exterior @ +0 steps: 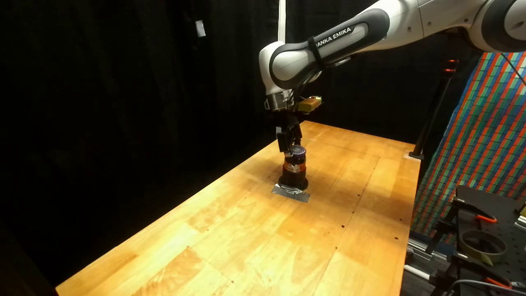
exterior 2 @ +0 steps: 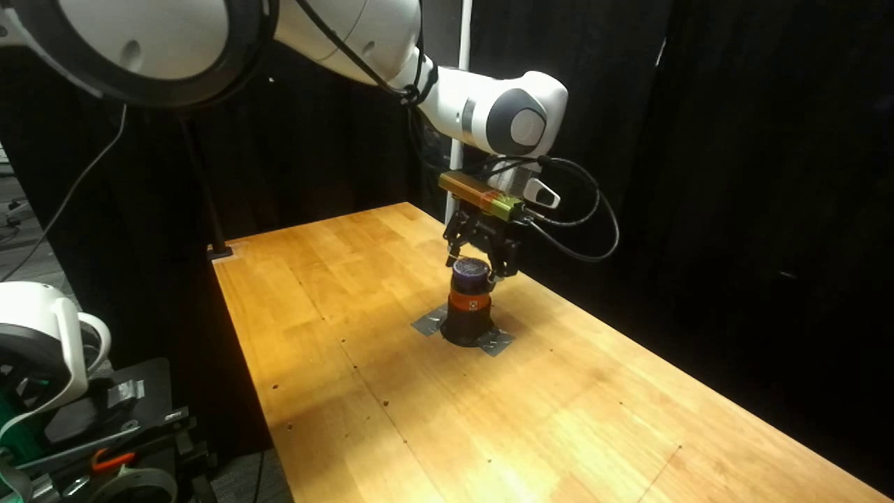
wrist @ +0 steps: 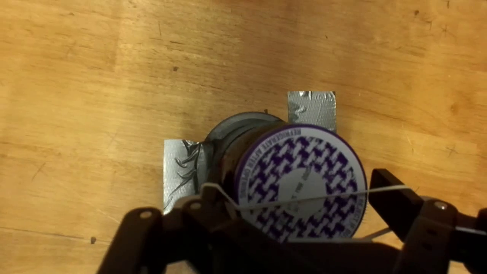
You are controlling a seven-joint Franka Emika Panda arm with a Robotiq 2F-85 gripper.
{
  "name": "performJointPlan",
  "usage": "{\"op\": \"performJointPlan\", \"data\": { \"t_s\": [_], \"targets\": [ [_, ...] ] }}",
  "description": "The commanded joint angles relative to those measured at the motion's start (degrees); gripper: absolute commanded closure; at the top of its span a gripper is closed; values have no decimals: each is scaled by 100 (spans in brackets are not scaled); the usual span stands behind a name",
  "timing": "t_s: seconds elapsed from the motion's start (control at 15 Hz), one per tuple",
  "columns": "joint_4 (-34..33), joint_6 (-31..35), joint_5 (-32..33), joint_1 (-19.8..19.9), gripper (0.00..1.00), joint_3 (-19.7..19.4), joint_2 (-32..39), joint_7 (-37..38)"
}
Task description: Put the rubber band on the jar.
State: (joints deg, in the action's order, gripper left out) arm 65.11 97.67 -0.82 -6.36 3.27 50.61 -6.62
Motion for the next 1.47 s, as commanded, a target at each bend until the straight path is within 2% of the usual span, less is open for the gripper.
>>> {"op": "performJointPlan", "data": {
  "t_s": [0.0, 0.27, 0.53, 1.0, 1.07, 1.13, 1.2, 1.4],
  "targets": [
    [-42, -449, 176, -44, 0, 50, -15, -152],
    [296, -424, 314, -89, 0, 34, -195, -140],
    [1019, -50, 445, -137, 0, 26, -558, -85],
    [2813, 1233, 716, -251, 0, 2, -1576, 230],
    [3059, 1538, 770, -268, 25, -5, -1703, 300],
    [3324, 1825, 856, -296, 26, -20, -1837, 397],
    [3586, 2177, 933, -317, 32, -28, -1965, 489],
    [4393, 3064, 1166, -344, 57, -63, -2392, 810]
  ]
}}
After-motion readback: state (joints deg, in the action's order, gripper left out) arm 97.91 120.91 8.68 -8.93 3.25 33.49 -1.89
